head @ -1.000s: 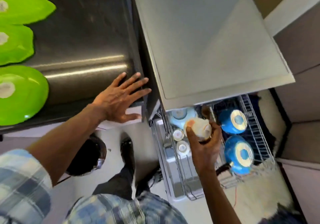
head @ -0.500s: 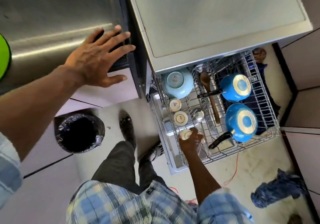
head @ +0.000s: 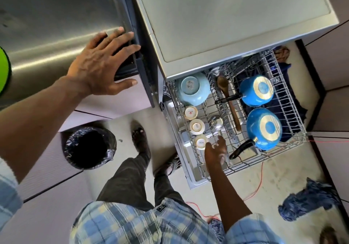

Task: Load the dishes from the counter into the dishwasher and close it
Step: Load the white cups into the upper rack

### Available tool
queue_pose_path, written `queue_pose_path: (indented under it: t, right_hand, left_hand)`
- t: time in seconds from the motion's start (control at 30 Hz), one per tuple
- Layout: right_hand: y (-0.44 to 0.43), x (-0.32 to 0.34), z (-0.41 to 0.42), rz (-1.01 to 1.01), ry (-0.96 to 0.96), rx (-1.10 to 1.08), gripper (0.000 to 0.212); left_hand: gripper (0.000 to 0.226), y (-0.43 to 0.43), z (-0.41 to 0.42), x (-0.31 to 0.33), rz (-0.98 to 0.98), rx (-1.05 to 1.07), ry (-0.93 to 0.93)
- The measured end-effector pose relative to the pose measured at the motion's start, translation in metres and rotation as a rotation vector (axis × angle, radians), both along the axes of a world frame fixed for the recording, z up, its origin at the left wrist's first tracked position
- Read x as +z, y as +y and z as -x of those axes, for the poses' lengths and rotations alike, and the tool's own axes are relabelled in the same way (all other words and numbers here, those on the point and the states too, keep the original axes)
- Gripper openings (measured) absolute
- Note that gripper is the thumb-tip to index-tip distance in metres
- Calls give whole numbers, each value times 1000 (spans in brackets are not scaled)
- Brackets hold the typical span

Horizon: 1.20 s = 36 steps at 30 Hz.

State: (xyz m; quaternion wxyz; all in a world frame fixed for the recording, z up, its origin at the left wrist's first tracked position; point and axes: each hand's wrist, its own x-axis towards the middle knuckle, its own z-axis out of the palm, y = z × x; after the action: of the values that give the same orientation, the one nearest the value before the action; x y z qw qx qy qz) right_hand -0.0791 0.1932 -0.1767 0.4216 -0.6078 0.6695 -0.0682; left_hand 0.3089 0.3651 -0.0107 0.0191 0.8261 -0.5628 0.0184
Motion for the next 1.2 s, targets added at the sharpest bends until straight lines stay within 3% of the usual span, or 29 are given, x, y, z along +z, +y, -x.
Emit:
queue_pose_path:
  t: [0.07,0.2,0.3,0.47,0.7,0.87,1.03,1.2]
  right_hand:
    - [1,28,-14,199,-61,-38,50]
    - [-5,95,-62,626,-349,186,34]
    - [-12,145,-113,679,-500,385,25]
    - [-15,212,-251,538,-675,645,26]
    - [-9,228,-485,423,-489,1014,29]
    - [7,227,-620,431,-419,1068,57]
    - [19,221,-712,560,-266,1058,81]
    - [9,211,-745,511,-210,1132,78]
  left_hand:
    - [91,2,-1,0,101,107,59]
    - [68,6,-3,3,400,578,176]
    - [71,17,-22,9,457,783,210]
    - [80,57,-87,17,297,787,177]
    - [89,67,-119,0,206,831,99]
    - [88,67,-122,-3,192,836,83]
    - [87,67,-126,-8,200,856,83]
    - [88,67,-128,-11,207,872,94]
